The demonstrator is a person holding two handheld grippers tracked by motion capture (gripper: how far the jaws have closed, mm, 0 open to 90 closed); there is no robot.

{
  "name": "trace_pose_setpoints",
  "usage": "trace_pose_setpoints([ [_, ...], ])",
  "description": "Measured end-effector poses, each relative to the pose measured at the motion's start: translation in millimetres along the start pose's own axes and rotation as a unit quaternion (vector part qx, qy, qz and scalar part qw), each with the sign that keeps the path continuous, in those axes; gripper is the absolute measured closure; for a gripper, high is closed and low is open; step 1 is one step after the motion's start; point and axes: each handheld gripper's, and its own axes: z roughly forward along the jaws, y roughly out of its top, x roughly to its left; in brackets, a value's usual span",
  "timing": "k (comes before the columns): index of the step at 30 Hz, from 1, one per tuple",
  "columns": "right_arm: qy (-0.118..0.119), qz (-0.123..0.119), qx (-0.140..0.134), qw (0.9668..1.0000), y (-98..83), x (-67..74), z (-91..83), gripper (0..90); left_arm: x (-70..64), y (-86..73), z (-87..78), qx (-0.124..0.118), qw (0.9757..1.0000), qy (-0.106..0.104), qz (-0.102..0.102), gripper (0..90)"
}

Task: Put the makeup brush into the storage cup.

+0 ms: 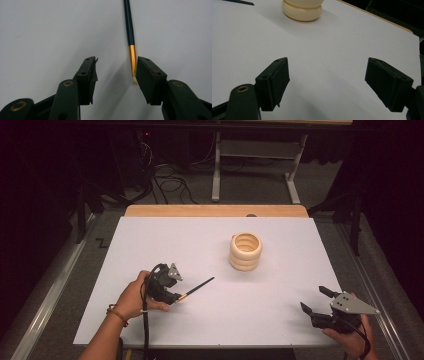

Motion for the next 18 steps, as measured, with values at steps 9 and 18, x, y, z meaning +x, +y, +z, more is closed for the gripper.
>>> trace_pose_setpoints([
  [9, -0.002, -0.008, 0.002, 1.0000, -0.5, 0.0, 0.7, 20.3, 2.3, 14.6, 14.2, 0.040, 0.9990, -0.010, 0.019, 59.0],
  [18, -0.002, -0.009, 0.006, 0.9999, -0.4, 1.6, 0.9, 20.3, -1.6, 24.6, 7.2, 0.033, 0.9988, -0.026, 0.026, 59.4],
])
